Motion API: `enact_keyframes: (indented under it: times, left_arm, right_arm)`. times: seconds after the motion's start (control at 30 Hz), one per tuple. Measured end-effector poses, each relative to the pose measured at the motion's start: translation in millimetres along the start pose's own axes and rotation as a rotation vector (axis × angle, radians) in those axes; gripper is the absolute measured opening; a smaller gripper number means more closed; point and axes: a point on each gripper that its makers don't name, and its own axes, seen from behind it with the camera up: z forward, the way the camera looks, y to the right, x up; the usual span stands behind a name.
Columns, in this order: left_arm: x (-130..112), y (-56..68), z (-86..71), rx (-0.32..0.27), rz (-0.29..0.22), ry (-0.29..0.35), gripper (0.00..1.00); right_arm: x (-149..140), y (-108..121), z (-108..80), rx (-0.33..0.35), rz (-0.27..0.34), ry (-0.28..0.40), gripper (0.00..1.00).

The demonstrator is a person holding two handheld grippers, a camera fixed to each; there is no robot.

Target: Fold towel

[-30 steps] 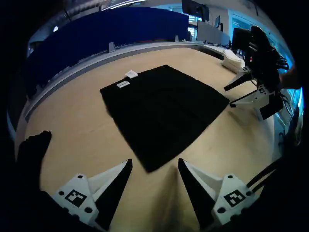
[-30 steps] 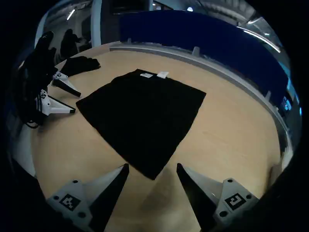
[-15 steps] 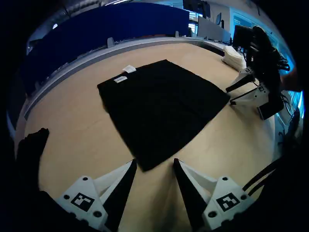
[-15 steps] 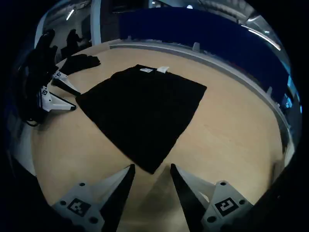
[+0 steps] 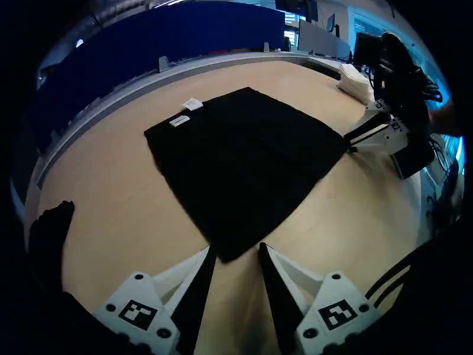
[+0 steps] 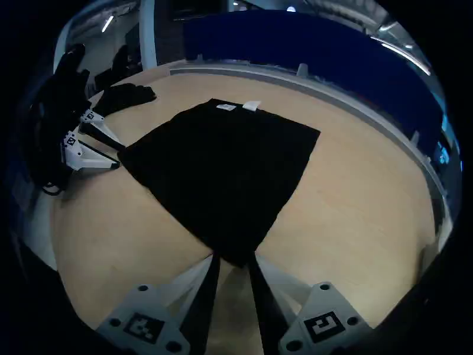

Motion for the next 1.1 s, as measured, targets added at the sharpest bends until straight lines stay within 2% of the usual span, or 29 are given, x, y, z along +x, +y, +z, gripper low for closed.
enact_keyframes:
  times: [0.1, 0.23, 0.47, 0.63, 0.77, 1.1]
  left_arm:
    - [-0.6, 0.1, -0.5, -0.003, -0.003, -0.004, 0.52]
    - [-0.9, 0.4, -1.5, -0.008, -0.005, -0.007, 0.49]
    - [-0.9, 1.4, -0.3, -0.007, 0.021, -0.013, 0.26]
    - [2.9, -11.5, 1.2, 0.057, 0.049, -0.007, 0.10]
    - [4.9, -13.7, 0.4, 0.066, 0.051, -0.009, 0.08]
    - [4.8, -11.9, -4.3, 0.047, -0.005, -0.005, 0.06]
  right_arm:
    - [-0.5, 1.2, -0.1, -0.003, 0.006, 0.000, 0.25]
    - [-1.2, 1.7, 0.2, -0.006, 0.009, -0.002, 0.21]
    - [-1.2, 0.5, -1.3, -0.011, -0.002, -0.011, 0.15]
    - [-0.3, 0.2, -2.0, -0.022, -0.023, -0.013, 0.13]
    - [2.2, -0.3, -1.3, -0.024, -0.011, -0.006, 0.12]
    - [11.5, 2.0, -8.3, -0.031, 0.009, 0.018, 0.12]
